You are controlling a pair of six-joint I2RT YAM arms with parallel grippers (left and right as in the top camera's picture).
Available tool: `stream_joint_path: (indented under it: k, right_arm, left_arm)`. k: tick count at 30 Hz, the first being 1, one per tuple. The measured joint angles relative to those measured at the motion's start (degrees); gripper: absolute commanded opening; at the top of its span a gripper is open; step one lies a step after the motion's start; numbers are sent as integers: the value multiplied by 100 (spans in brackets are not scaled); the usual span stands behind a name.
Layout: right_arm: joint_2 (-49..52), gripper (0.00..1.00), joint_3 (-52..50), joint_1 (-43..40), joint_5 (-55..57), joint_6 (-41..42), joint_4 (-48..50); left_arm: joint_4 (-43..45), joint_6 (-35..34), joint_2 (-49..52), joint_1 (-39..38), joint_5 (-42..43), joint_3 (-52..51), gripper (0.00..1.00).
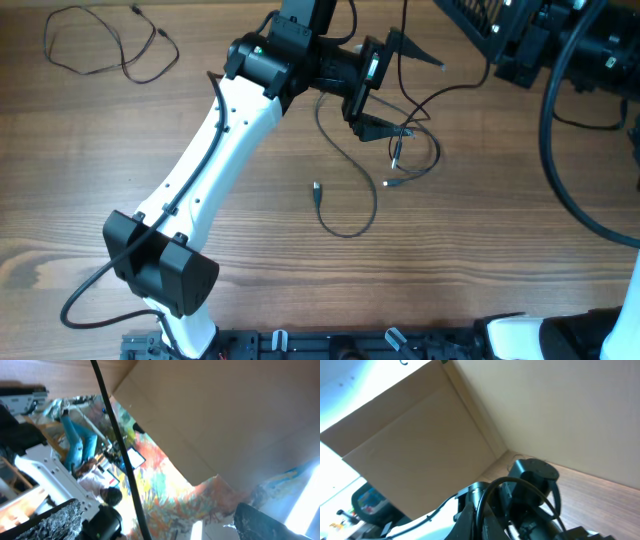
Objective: Untangle cables
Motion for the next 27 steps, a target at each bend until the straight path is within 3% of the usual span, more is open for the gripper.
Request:
stream_joint_path:
  k: [1,3,6,9,13,17,18,19,22,23,27]
  right_arm:
    - [0,4,0,0,39,-2,0]
    - [0,4,0,0,146,0,2]
    - [0,4,0,0,170,9,-2]
    - [2,4,0,0,170,26,-17]
    - [2,4,0,0,319,33,-308]
    - [33,4,0,0,1987,48,-1366]
    - [39,11,0,0,2184,50,-1449]
    - [42,25,0,0,2446,48,-1530]
    - [44,92,0,0,3252,68,-1860]
    - [44,100,0,0,3729,59,-2063]
    - [44,99,0,-46,4850,50,-2479]
  left_arm:
    - [-2,-35,0,0,52,0,84]
    - [0,-63,0,0,203,0,64]
    - [-2,-105,0,0,273,0,48]
    - [0,-111,0,2,210,0,12]
    - [-2,-76,0,13,-450,0,4]
    - [-291,713,2,96,-2343,0,4]
    - [-498,1014,2,116,-3014,0,4]
    - [-562,1185,2,120,-3373,0,4]
    - [-507,1620,2,120,-4133,0,4]
    - [-470,1834,2,127,-4264,17,4]
    - [-496,2782,9,131,-4562,1029,4]
